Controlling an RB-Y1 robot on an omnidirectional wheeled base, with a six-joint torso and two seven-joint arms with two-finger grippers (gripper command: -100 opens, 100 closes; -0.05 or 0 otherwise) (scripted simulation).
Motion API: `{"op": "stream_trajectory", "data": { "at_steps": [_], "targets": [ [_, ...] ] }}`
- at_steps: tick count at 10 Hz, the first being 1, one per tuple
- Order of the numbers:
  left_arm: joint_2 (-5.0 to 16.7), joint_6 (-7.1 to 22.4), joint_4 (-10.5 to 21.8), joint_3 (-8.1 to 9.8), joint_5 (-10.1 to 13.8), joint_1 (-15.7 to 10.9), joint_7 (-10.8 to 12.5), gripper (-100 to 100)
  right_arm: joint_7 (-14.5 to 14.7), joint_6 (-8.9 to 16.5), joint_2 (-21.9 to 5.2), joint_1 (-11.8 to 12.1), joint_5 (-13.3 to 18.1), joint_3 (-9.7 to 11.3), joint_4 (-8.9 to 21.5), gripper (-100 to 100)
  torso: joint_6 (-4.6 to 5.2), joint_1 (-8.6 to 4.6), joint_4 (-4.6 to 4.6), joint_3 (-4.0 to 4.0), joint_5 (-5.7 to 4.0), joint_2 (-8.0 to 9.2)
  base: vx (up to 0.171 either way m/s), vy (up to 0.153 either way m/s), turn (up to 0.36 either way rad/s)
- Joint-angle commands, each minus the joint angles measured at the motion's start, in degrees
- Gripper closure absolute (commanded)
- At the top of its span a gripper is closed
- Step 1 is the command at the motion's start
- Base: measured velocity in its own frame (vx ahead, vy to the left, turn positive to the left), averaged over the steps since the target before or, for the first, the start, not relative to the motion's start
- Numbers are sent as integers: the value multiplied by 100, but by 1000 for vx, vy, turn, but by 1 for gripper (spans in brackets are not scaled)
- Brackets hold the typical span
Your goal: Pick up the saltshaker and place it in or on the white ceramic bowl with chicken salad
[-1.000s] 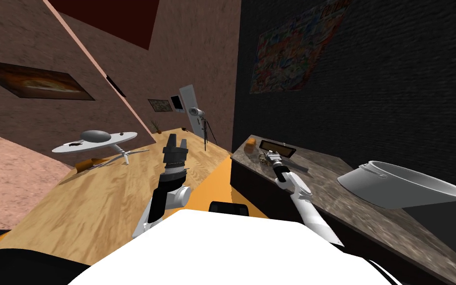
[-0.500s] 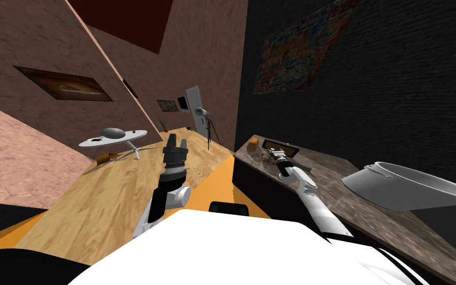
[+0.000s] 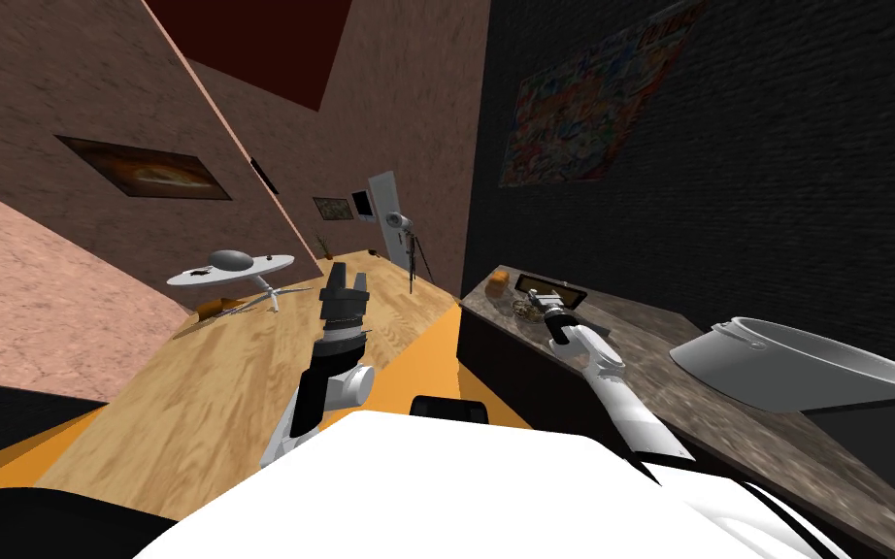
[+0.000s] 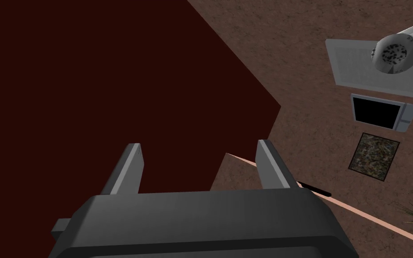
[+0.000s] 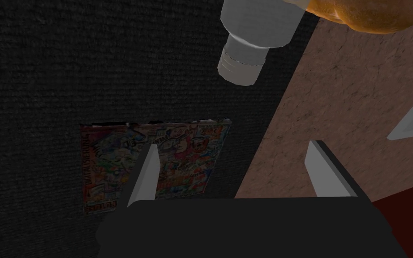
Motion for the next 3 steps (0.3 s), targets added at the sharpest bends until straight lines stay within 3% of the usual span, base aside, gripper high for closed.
{"op": "stream_trajectory", "data": {
  "at_steps": [1, 3],
  "targets": [
    [0, 0, 0, 0, 0, 0, 0, 0, 0, 0, 0, 0, 0, 0, 0, 0, 0, 0, 0, 0, 0, 0, 0, 0, 0],
    [0, 0, 0, 0, 0, 0, 0, 0, 0, 0, 0, 0, 0, 0, 0, 0, 0, 0, 0, -1, 0, -1, 0, 0, 0]
  ]
}}
